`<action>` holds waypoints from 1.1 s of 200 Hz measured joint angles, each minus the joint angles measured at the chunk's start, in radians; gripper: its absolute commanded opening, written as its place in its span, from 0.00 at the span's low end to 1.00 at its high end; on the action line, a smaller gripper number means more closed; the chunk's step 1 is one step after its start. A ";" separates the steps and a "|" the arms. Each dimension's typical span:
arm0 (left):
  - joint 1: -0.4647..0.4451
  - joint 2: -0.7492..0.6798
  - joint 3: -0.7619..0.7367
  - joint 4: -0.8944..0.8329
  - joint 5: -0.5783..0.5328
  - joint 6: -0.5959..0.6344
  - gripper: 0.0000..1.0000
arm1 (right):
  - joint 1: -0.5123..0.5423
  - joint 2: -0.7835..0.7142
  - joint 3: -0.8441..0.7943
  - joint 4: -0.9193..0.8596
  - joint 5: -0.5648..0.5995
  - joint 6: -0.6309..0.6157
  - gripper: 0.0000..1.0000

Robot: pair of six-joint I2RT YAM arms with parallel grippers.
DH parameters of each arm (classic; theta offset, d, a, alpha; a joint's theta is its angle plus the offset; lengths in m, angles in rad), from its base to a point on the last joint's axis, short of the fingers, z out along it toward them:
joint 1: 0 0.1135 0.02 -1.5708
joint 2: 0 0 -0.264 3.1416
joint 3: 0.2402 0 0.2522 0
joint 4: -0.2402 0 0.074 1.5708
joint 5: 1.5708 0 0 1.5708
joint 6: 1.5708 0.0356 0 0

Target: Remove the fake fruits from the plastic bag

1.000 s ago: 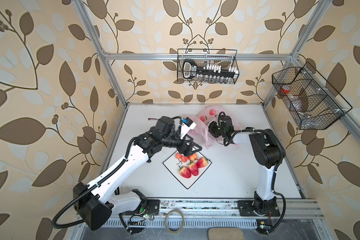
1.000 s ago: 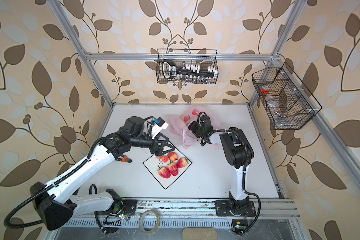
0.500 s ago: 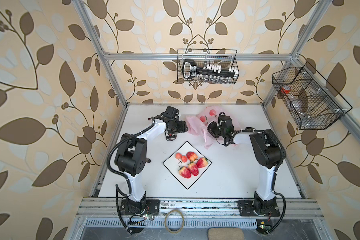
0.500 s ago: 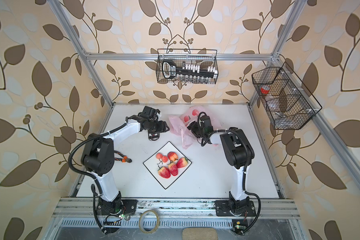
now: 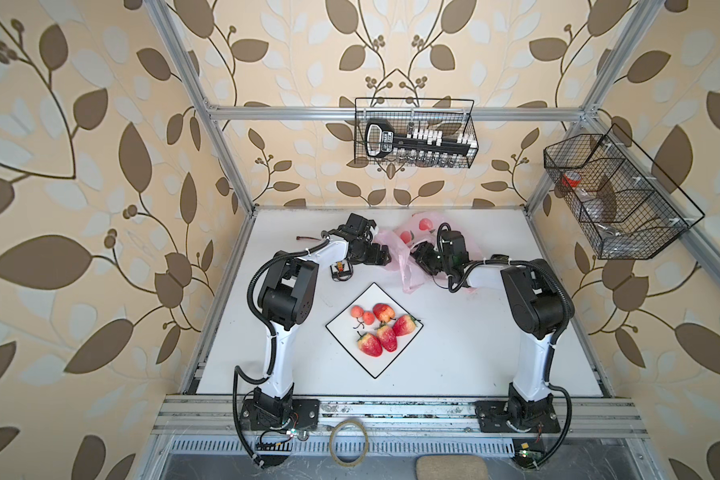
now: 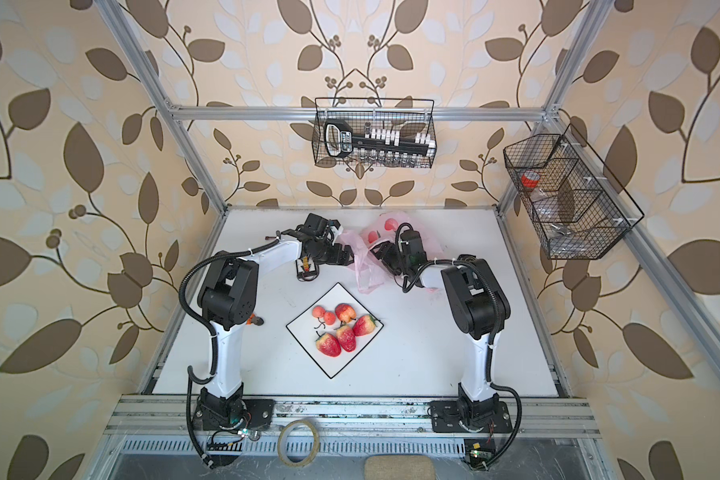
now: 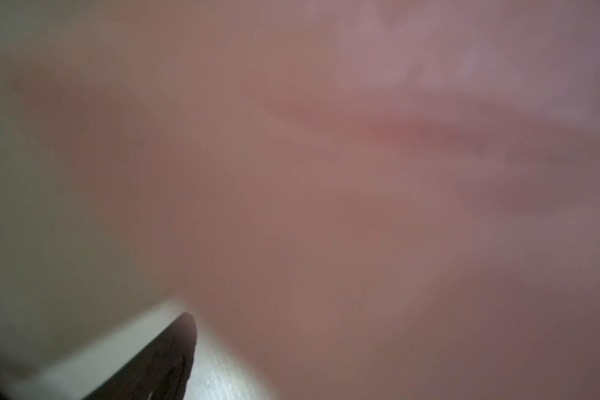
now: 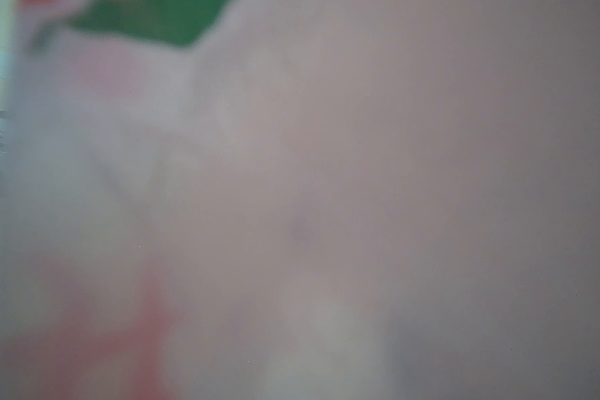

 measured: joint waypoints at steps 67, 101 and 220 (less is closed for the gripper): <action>-0.006 0.097 0.078 0.022 0.026 -0.019 0.65 | 0.000 0.000 0.000 -0.002 0.000 0.000 0.70; -0.006 0.129 0.098 0.043 0.051 -0.050 0.42 | 0.000 0.000 0.000 -0.002 0.000 0.000 0.70; -0.049 0.037 0.089 -0.040 0.094 0.088 0.00 | -0.093 -0.076 -0.069 -0.039 0.001 -0.034 0.70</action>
